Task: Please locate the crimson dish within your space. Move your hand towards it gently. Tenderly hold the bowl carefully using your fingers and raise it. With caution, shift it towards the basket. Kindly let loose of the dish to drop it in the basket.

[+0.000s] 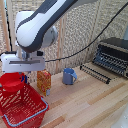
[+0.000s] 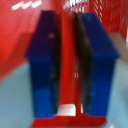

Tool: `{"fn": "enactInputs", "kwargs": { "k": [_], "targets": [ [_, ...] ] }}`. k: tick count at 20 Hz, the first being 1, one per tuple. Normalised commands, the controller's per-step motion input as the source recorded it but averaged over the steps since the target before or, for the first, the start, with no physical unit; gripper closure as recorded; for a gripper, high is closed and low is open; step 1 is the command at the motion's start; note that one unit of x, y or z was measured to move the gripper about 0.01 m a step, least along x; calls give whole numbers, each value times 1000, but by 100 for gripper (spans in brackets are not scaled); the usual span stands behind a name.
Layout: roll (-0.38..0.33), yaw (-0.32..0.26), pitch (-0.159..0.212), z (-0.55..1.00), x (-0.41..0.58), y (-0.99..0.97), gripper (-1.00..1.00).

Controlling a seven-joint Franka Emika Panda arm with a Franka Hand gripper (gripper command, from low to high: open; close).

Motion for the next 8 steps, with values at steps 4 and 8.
{"fn": "enactInputs", "kwargs": {
  "k": [4,8],
  "targets": [
    [48,160,-29,824,-39,-371,-100],
    [26,144,-219,551,54,-499,-100]
  ]
}}
